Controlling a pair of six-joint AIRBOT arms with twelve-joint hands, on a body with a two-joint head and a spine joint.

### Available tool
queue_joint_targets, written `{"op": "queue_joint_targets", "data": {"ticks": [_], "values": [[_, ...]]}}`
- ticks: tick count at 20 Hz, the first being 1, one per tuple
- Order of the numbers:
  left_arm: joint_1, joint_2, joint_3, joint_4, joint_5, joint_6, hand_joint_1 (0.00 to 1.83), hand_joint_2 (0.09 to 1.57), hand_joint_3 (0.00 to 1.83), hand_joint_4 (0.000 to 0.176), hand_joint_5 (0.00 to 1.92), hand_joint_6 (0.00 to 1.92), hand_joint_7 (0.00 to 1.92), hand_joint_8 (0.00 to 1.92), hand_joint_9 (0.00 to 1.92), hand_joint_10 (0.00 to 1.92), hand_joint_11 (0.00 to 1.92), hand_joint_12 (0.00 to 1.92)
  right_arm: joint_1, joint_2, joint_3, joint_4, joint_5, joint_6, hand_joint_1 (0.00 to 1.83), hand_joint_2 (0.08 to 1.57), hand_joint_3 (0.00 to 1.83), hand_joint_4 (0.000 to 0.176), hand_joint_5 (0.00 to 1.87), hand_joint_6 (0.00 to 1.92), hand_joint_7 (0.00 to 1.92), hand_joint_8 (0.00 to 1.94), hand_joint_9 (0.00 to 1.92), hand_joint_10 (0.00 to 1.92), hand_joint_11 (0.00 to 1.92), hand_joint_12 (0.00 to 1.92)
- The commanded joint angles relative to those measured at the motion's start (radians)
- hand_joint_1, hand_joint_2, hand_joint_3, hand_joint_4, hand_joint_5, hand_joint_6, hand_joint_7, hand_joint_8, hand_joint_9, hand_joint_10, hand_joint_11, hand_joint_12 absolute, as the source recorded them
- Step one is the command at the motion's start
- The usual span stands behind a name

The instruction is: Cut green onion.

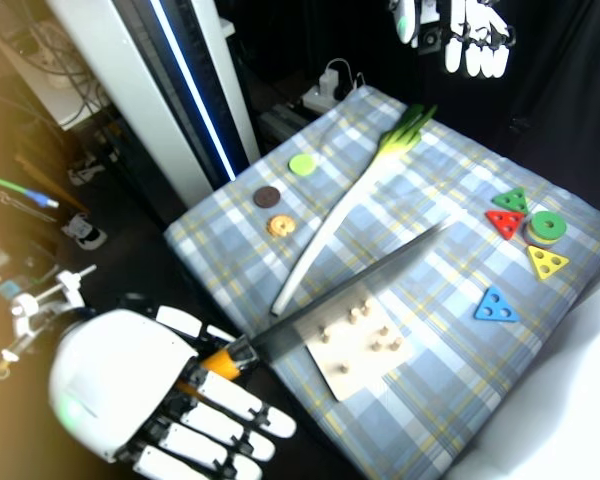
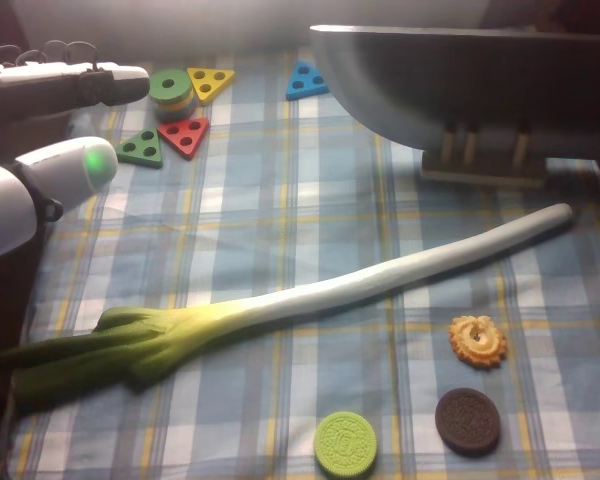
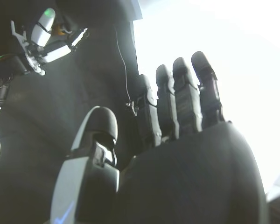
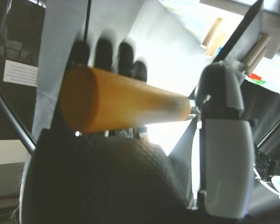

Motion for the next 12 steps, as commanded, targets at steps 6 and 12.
{"op": "queue_joint_targets", "data": {"ticks": [6,12], "values": [[-0.005,-0.014,0.005,0.0,-0.106,-0.006,0.29,1.48,0.0,0.077,0.5,0.0,0.38,0.0,0.31,0.01,0.01,0.53,0.021,-0.007,0.025,0.015,0.106,-0.002,0.4,1.28,0.0,0.0,1.18,1.72,1.42,1.66,1.45,1.85,1.42,1.9],[-0.001,-0.015,0.005,-0.006,-0.105,-0.006,0.34,1.46,0.0,0.086,0.51,0.0,0.39,0.0,0.33,0.0,0.03,0.58,0.034,-0.001,0.025,0.016,0.111,-0.003,0.15,1.43,0.01,0.0,1.1,1.92,1.2,1.94,1.29,1.92,1.34,1.92]]}}
